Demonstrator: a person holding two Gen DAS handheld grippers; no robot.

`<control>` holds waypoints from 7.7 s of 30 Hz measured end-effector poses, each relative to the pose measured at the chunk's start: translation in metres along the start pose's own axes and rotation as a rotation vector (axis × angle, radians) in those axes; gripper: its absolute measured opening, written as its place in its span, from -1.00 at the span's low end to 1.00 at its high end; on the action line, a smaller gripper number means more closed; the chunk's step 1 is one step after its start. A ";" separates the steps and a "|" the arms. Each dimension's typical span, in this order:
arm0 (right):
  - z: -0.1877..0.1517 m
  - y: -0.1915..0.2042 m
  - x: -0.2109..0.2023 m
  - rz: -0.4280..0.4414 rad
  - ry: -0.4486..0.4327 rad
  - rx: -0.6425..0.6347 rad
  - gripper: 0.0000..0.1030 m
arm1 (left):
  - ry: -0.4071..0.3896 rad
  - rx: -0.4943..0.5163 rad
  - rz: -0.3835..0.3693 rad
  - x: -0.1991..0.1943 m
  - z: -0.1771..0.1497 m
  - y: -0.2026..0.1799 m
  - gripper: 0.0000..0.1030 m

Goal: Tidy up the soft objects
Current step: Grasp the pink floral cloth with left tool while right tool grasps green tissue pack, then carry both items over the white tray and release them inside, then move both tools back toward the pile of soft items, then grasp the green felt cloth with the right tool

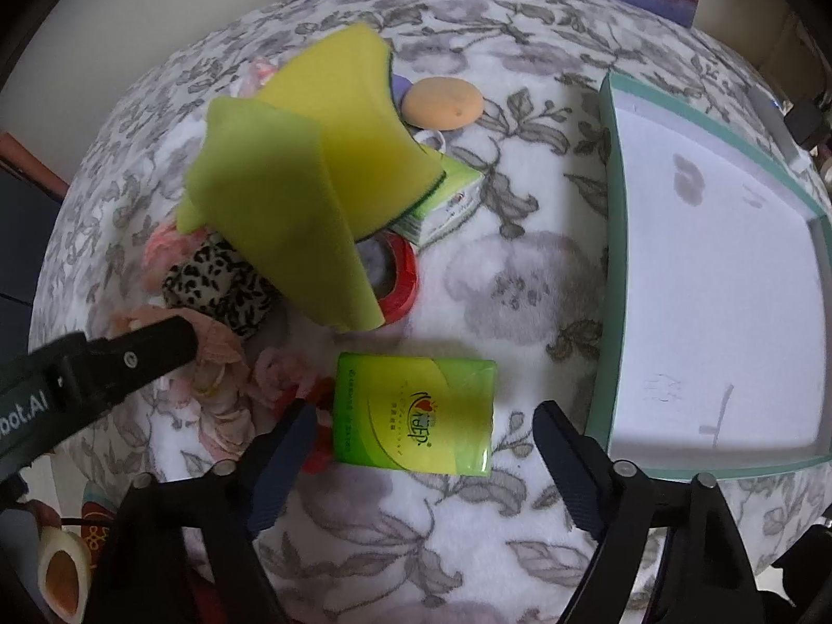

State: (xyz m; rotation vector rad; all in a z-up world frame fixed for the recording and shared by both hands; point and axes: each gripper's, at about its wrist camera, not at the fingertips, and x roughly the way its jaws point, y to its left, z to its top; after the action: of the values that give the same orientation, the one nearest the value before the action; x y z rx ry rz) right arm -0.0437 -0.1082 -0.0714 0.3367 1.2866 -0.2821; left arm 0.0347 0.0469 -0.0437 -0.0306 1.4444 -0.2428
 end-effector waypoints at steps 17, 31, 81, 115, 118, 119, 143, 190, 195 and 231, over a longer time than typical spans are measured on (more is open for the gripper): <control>0.004 0.002 0.023 0.005 0.043 0.014 0.31 | 0.049 -0.001 -0.046 0.027 0.002 -0.010 -0.51; 0.003 -0.009 -0.002 0.010 0.016 -0.010 0.31 | -0.043 -0.015 -0.109 -0.014 -0.002 -0.005 -0.62; 0.010 -0.253 -0.038 -0.168 -0.102 0.583 0.31 | -0.226 0.537 -0.154 -0.013 -0.019 -0.277 -0.62; 0.015 -0.289 -0.052 -0.163 -0.133 0.584 0.39 | -0.224 0.518 -0.134 0.014 -0.007 -0.299 0.49; 0.016 -0.287 -0.054 -0.165 -0.151 0.566 0.65 | -0.219 0.498 -0.124 0.017 -0.004 -0.295 0.64; 0.016 -0.286 -0.055 -0.166 -0.157 0.563 0.69 | -0.218 0.490 -0.118 0.017 -0.003 -0.293 0.70; 0.016 -0.277 -0.058 -0.207 -0.162 0.515 1.00 | -0.231 0.379 -0.068 0.020 0.012 -0.255 0.88; 0.064 -0.075 -0.057 -0.077 -0.226 0.206 1.00 | -0.443 -0.185 0.068 -0.086 0.072 0.001 1.00; 0.067 -0.046 -0.050 -0.050 -0.219 0.156 1.00 | -0.405 -0.220 0.082 -0.078 0.072 0.020 1.00; 0.062 0.026 -0.008 0.048 -0.110 0.033 0.09 | -0.089 -0.302 0.029 0.002 0.065 0.038 1.00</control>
State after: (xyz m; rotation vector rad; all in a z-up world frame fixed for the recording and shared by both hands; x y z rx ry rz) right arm 0.0192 -0.1091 -0.0458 0.3747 1.1647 -0.2779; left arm 0.1049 0.0759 -0.0432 -0.2633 1.3811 0.0027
